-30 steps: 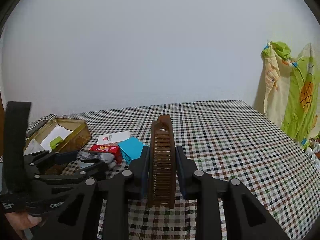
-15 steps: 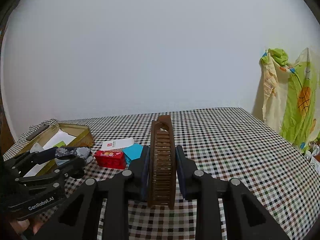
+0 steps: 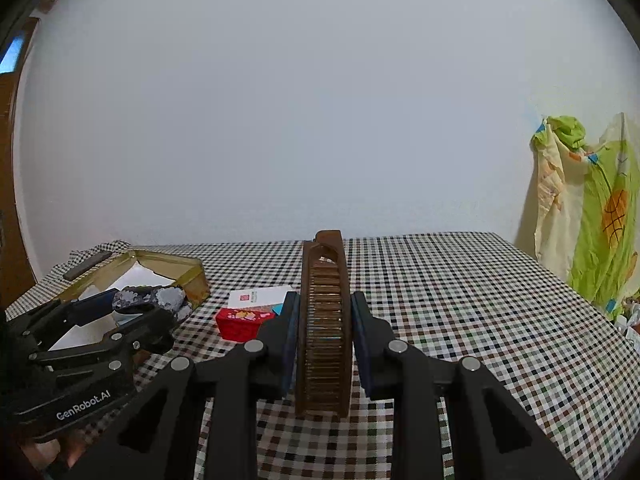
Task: Organize rigid objects
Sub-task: 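Carry the pouch and the brown rack over the gold tray with both grippers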
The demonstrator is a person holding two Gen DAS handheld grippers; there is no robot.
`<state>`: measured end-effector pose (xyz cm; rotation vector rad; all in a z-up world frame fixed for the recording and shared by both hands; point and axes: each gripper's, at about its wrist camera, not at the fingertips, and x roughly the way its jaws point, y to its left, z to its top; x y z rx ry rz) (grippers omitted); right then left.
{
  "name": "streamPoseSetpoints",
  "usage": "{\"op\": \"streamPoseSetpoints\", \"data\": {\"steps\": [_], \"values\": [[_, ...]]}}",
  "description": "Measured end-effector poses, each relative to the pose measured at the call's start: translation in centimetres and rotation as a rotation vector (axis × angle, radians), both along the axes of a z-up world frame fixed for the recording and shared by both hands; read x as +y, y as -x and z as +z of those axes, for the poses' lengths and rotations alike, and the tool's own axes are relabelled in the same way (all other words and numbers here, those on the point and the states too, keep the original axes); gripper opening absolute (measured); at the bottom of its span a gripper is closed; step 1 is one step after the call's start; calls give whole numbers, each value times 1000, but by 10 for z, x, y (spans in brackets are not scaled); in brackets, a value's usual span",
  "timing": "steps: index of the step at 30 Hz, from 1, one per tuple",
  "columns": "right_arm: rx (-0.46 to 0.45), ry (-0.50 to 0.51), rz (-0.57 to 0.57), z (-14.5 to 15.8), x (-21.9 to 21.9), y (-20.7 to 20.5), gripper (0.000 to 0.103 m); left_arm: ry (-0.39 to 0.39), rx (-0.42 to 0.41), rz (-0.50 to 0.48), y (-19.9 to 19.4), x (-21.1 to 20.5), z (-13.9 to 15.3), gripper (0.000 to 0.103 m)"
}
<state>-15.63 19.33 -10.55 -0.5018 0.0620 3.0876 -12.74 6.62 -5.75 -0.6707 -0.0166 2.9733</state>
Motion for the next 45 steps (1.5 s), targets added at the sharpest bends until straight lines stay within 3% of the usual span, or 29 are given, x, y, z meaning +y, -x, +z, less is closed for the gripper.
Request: {"op": "streamPoseSetpoints", "data": {"steps": [20,45], "values": [[51,-26,25,3,-29,-10,27,-21,86,38,-22,-19,5,65],[65,-22,85,3,-61,-13,27,-66,113,65,-35,-47,8,65]]}}
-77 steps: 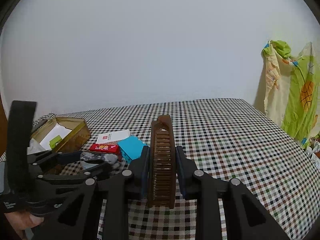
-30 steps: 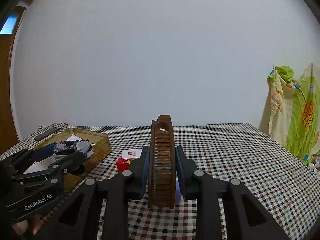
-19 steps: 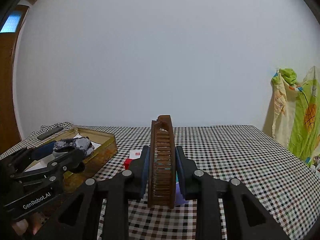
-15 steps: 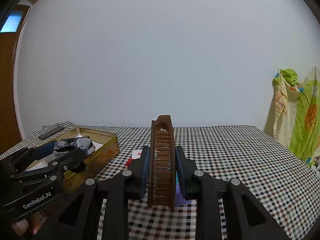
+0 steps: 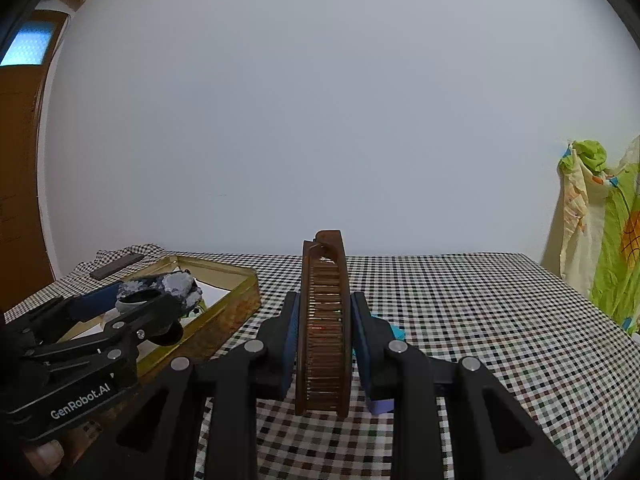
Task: Organize rigid objects
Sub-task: 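Carry the pouch and the brown rack over the gold tray with both grippers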
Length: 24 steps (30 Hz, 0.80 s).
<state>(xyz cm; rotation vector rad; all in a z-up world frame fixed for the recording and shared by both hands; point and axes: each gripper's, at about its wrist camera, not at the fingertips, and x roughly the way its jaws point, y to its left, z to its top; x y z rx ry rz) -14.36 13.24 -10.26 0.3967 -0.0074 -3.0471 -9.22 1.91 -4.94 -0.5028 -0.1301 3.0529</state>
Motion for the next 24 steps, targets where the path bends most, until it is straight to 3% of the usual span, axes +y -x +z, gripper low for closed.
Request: {"op": "streamPoseSetpoints", "data": {"steps": [24], "values": [[3,0,73,0,-26,-5,27,1,-2,50,-6,-25,2,65]]}}
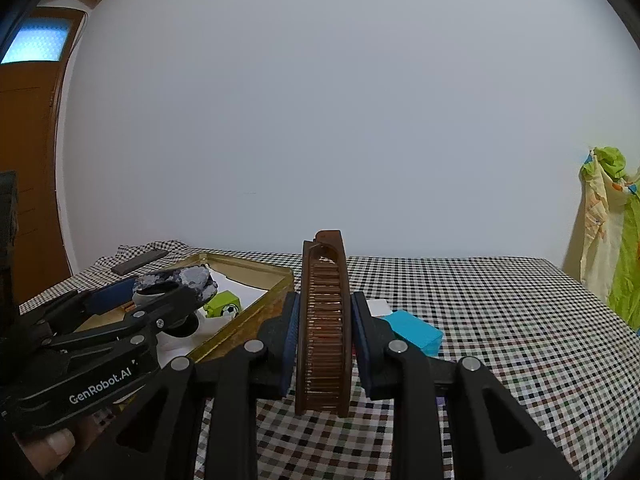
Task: Organize rigid objects
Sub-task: 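Carry the pouch and the brown rack over the gold tray with both grippers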
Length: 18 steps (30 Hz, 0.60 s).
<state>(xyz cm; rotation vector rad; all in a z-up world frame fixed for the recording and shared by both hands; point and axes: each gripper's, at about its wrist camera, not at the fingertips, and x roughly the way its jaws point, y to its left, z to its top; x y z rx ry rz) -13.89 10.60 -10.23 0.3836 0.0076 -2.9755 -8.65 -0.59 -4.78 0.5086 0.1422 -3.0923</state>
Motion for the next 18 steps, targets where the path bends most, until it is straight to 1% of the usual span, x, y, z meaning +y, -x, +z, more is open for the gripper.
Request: {"op": "streamPoseSetpoints", "data": {"steps": [9,18], "values": [[-1,-3,19,2,-2,-3,27,5,4,10,-4,-7,0,65],[-4,-10,43,3,-8,3,28,1,4,22,-7,-17,-1,65]]}}
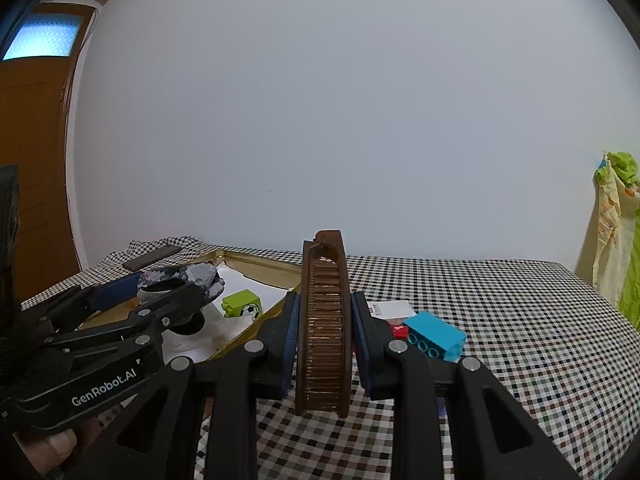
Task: Organize rigid objects
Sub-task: 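Carry the pouch and the brown rack over the gold tray with both grippers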
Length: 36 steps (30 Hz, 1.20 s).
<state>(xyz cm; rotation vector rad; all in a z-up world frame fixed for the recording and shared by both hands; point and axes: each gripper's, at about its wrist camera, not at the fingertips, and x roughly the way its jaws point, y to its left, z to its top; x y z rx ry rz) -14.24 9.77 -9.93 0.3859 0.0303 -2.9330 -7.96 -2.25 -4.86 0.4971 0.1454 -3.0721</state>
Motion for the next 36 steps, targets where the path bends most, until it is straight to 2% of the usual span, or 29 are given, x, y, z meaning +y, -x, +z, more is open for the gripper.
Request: {"op": "streamPoseSetpoints", "data": {"steps": [27,32,36], "values": [[-43,-33,88,6,-20,12,27,-28,-32,67,-6,-55,-2,65],[-57,-44,120,5,-25,17,27,-12,-80,112,2,-71,-4,65],[-79,-47,155,2,-32,26,27,-40,-120,140,7,-89,-7,65]]}}
